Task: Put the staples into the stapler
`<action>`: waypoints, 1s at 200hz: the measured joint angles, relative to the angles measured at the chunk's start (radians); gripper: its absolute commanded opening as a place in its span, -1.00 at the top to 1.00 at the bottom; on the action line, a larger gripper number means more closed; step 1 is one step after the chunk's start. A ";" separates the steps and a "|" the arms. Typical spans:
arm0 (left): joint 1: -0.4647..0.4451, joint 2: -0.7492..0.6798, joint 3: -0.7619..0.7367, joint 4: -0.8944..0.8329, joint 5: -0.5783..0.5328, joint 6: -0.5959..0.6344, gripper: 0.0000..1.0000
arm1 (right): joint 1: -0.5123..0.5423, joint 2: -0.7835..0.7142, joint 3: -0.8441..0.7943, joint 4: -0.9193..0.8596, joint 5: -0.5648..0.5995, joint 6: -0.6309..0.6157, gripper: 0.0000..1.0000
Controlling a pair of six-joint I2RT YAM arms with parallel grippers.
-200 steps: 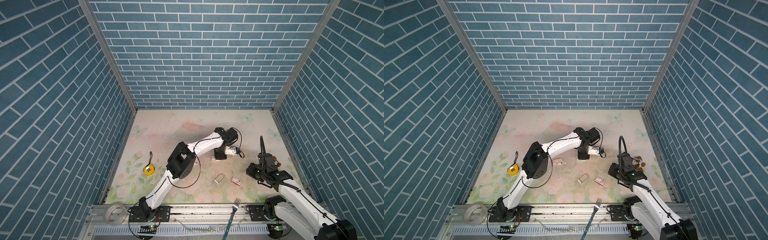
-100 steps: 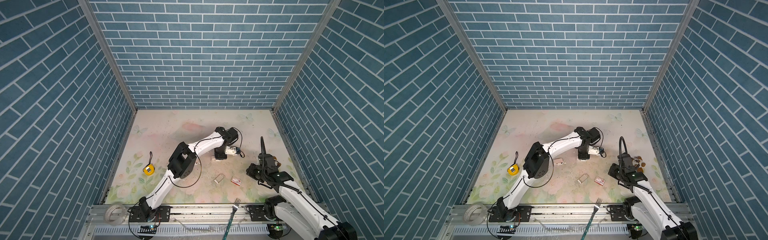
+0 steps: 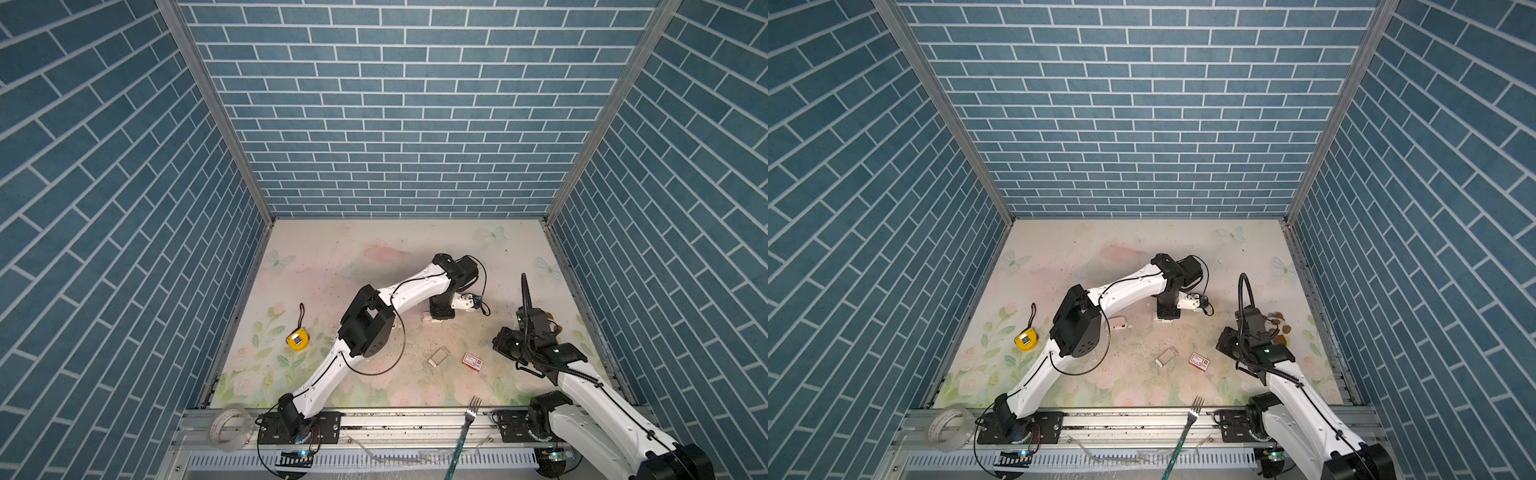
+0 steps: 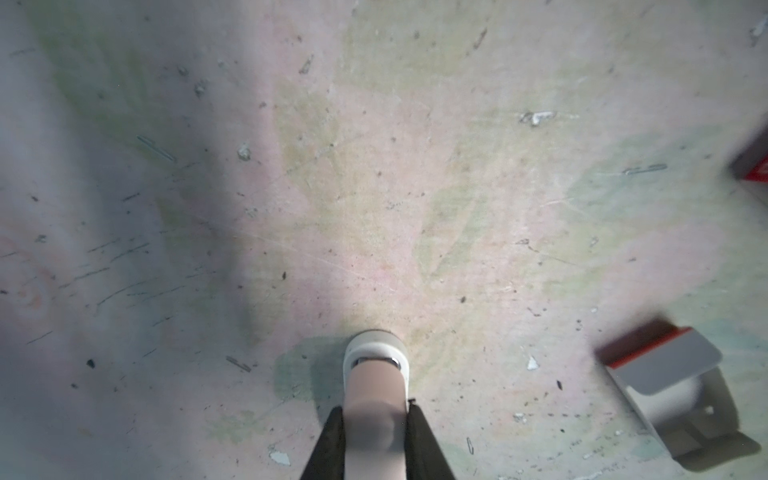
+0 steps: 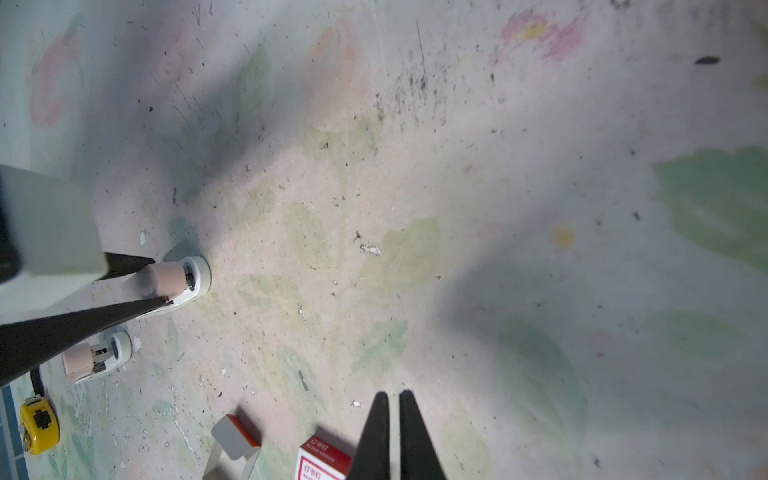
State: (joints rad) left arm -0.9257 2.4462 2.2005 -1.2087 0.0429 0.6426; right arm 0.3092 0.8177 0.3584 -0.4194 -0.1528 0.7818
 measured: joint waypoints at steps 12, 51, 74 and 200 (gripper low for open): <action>-0.002 0.001 0.000 -0.001 -0.005 -0.001 1.00 | 0.000 -0.001 -0.004 0.000 0.000 0.000 0.80; -0.006 0.015 0.013 -0.013 -0.013 -0.003 1.00 | 0.000 -0.009 -0.012 0.000 0.000 0.000 0.80; -0.008 0.027 0.027 -0.024 -0.018 -0.004 1.00 | 0.000 -0.013 -0.012 0.000 0.000 0.000 0.80; -0.009 0.050 0.063 -0.053 -0.016 -0.016 1.00 | 0.000 -0.023 -0.012 0.000 0.000 0.000 0.80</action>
State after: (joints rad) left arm -0.9348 2.4966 2.2631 -1.2621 0.0265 0.6262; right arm 0.3092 0.7952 0.3466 -0.4194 -0.1528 0.7818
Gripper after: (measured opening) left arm 0.239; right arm 0.099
